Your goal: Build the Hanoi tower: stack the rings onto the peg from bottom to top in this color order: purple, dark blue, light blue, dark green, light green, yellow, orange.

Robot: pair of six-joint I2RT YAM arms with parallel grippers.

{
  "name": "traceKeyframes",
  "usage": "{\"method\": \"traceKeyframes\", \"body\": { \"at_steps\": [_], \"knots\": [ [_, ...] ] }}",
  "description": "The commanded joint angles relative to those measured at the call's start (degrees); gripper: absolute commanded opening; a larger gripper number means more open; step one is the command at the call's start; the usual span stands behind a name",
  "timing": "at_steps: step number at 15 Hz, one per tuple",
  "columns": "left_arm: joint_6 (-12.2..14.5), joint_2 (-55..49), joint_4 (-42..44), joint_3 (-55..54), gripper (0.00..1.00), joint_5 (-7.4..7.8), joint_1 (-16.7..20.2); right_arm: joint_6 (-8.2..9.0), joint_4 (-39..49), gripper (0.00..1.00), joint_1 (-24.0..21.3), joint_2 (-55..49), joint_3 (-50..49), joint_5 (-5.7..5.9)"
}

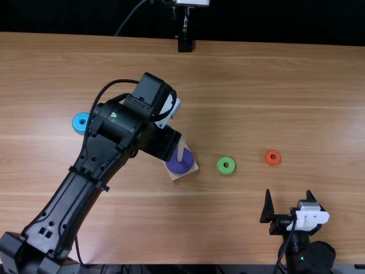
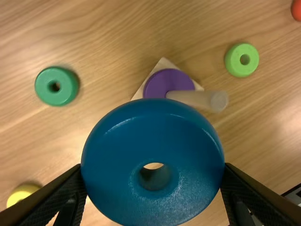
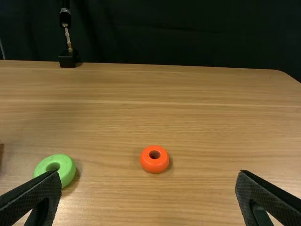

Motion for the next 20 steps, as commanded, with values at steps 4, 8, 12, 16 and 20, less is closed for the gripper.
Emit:
{"method": "traceKeyframes", "body": {
  "at_steps": [4,8,12,16,20],
  "knots": [
    [-0.92,3.94,-0.14,5.84,0.02,1.02,-2.91,-0.13,-4.55,1.0,-0.67,-0.73,-3.42,-0.69],
    [-1.76,5.78,-0.24,7.87,0.02,1.02,-4.23,-0.13,-4.55,1.0,-0.67,-0.73,-3.42,-0.69],
    [-2.82,7.01,0.07,8.48,0.02,1.02,-4.85,-0.13,-4.55,1.0,-0.67,-0.73,-3.42,-0.59],
    [-2.82,8.16,0.18,8.83,0.02,1.02,-5.29,-0.13,-4.55,1.0,-0.67,-0.73,-3.42,-0.59],
    [-2.71,8.24,-0.03,8.74,0.22,0.92,-5.29,-0.13,-4.55,1.0,-0.67,-0.73,-3.42,-0.59]
  ]
}}
